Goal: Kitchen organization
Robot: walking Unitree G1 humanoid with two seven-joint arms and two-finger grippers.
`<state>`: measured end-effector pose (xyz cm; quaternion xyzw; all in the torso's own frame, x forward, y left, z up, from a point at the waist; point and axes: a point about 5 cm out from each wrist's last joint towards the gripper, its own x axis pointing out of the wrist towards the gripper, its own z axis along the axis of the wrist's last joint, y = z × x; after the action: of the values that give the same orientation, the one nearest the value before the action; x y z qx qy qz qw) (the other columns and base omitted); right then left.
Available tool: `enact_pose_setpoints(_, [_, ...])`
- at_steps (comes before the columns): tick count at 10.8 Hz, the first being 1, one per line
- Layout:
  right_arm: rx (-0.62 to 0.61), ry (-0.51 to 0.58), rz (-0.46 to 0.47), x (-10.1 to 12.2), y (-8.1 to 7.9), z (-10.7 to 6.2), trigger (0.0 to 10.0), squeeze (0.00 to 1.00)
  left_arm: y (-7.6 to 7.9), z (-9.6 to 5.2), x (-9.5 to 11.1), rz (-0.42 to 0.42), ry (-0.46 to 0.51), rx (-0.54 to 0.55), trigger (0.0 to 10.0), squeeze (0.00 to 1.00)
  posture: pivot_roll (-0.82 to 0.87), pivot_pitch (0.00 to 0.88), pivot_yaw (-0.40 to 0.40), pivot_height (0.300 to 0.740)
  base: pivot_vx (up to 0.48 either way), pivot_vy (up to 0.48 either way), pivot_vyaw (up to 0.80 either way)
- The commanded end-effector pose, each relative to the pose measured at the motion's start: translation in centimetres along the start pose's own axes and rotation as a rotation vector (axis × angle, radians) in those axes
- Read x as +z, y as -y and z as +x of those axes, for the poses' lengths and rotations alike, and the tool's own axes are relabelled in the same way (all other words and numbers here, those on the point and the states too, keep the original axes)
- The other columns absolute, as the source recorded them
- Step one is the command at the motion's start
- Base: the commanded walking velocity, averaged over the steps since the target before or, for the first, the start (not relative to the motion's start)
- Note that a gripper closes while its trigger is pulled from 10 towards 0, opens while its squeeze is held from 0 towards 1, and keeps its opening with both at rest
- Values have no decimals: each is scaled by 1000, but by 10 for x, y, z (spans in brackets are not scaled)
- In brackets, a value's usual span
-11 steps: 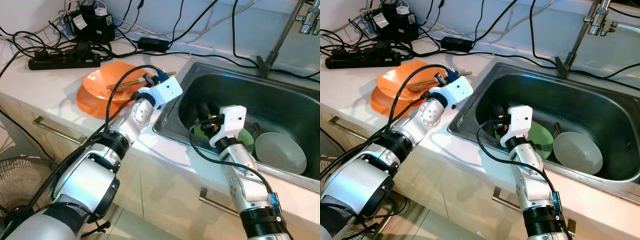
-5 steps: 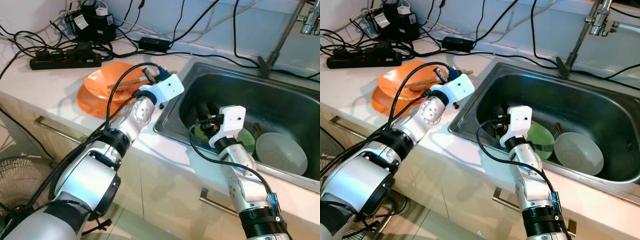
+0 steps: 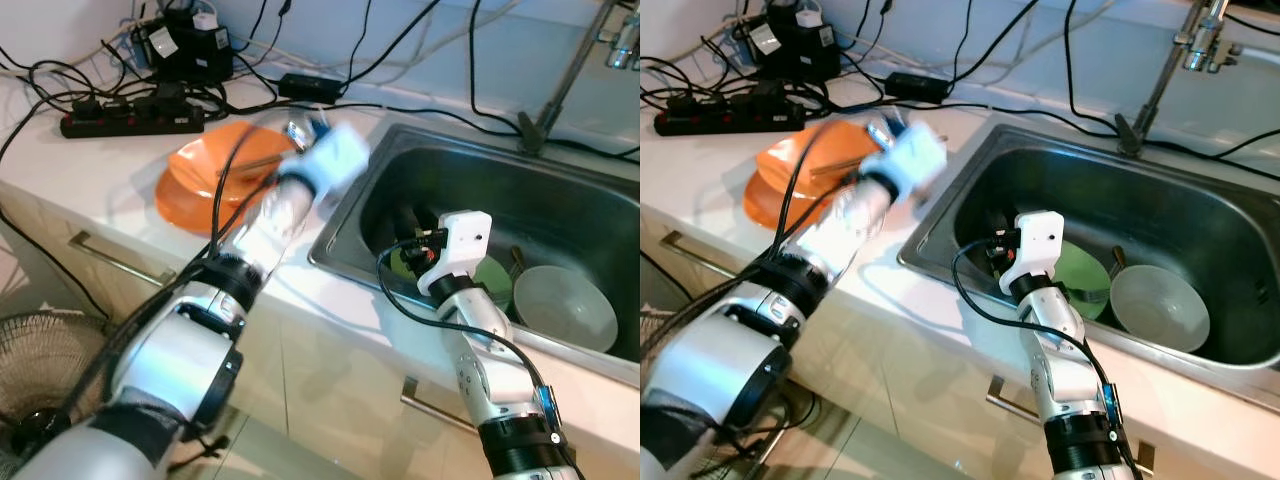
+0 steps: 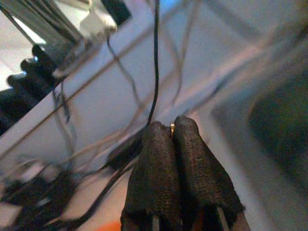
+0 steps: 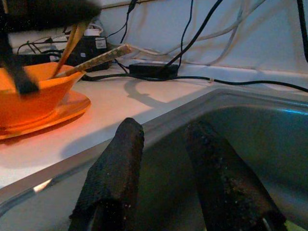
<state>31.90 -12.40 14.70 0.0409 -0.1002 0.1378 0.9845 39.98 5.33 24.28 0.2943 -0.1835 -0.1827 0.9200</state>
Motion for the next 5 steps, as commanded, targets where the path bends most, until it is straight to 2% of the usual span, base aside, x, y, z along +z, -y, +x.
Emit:
enact_pose_setpoints(1, [-3,-12,-3,-1,-1,-1,10000,0,4,-2,-1,-83,3,-28,10000,0,81,62,-15,740,0,0,0])
enact_pose_setpoints(2, [0,-12,-2,-1,-1,0,10000,0,2,-5,5,-208,27,-47,10000,0,84,63,-17,740,0,0,0])
enact_pose_setpoints(5, [3,-9,1,0,-3,1,10000,0,-6,-15,20,-425,64,-97,10000,0,92,62,-21,740,0,0,0])
